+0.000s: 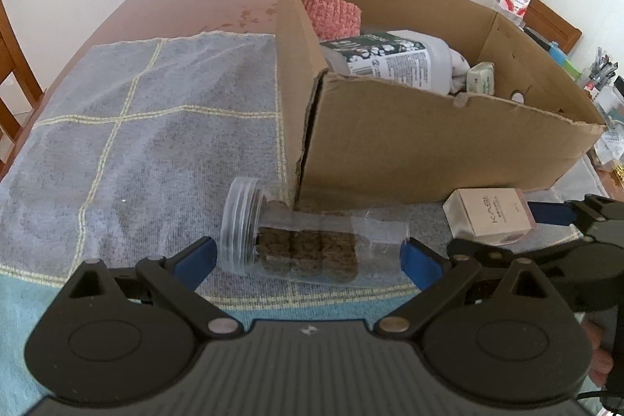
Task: Organize objects
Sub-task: 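Move the right tool to the pink KASI box while the left tool approaches the clear jar, then grasp the pink KASI box with the right tool while the left tool grasps the clear jar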
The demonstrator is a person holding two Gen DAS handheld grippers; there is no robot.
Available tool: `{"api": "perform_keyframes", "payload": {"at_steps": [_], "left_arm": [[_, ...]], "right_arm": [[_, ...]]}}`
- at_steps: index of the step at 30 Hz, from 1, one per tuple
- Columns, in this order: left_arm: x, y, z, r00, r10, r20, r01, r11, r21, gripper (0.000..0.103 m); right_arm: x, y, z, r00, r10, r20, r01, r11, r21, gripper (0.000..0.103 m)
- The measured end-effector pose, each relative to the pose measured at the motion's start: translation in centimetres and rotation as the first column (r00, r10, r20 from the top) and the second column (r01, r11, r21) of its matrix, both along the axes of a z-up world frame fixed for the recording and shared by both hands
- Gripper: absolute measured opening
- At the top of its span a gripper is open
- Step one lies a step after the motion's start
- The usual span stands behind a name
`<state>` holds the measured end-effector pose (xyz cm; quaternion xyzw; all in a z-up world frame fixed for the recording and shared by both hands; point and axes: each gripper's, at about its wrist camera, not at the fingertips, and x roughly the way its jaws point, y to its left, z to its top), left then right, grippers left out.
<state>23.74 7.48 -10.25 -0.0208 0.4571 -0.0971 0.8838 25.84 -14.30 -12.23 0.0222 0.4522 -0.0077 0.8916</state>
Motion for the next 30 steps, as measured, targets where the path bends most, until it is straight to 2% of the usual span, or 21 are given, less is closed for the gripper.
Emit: {"api": "perform_keyframes", "payload": {"at_steps": [6,14,25,30], "left_arm": [[0.3,-0.2,0.1,1.0,-0.008,0.007,0.008,1.0,0.01,0.099],[0.3,-0.9,-0.1,1.0,-0.001,0.014,0.0,1.0,0.03,0.099],[0.3,-2.0,-0.3,0.998,0.048,0.033,-0.051,0.993,0.103,0.099],[0.4,-1.9,-0.1,0.997,0.068,0.036,-0.071,0.993,0.098,0.099]], "right_arm": [[0.2,-1.2,-0.4,0.998,-0.07,-0.001,0.07,0.997,-0.031,0.103],[-0.8,-5.0,-0.8,0.99,-0.143,-0.003,0.143,0.989,-0.038,0.103],[-0.7,-6.4,-0.9,0.995,-0.1,-0.007,0.1,0.994,-0.039,0.103],[-0.4,-6.2,-0.6,0.996,-0.085,-0.018,0.084,0.995,-0.048,0.1]]}}
